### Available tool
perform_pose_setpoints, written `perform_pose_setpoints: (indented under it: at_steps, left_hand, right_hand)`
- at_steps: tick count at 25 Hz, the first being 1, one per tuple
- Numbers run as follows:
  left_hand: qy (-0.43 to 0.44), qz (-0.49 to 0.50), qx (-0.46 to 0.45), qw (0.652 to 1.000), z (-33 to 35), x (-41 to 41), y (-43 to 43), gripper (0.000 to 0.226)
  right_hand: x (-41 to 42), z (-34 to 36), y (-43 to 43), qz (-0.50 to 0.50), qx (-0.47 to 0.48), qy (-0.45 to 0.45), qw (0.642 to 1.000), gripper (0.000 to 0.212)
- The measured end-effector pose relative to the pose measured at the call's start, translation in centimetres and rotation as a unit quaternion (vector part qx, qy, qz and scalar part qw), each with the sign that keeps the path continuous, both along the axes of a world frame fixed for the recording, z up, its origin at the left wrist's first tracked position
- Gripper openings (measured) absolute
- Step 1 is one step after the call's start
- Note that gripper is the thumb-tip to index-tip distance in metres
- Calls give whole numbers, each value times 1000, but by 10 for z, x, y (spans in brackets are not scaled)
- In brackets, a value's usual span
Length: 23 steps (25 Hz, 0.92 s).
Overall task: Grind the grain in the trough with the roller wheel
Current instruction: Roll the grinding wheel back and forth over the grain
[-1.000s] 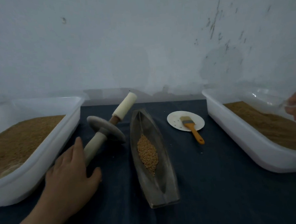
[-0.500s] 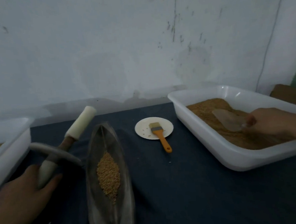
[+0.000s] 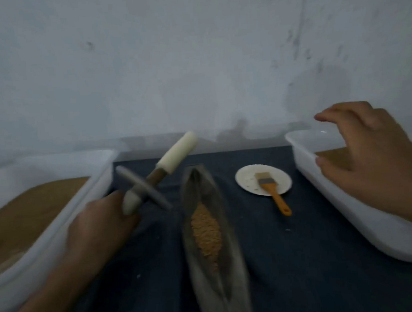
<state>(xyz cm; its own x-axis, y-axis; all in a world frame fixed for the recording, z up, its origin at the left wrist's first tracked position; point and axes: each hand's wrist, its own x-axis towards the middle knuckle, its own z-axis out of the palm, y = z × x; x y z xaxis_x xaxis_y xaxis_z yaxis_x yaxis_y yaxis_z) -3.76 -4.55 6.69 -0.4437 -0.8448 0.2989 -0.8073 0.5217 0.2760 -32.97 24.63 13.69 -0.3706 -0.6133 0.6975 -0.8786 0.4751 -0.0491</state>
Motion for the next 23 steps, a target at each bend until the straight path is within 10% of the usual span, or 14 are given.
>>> perform_pose_setpoints:
  at_steps: [5, 10, 23]
  left_hand:
    - [-57, -141, -212, 965, 45, -1, 8, 29]
    - [-86, -233, -249, 936, 29, -29, 37, 35]
    - [-140, -261, -146, 944, -3, -60, 16, 31]
  right_hand:
    - [86, -11, -68, 69, 143, 135, 978, 108]
    - [87, -25, -94, 57, 270, 24, 961, 27]
    - [31, -65, -106, 32, 302, -108, 947, 26]
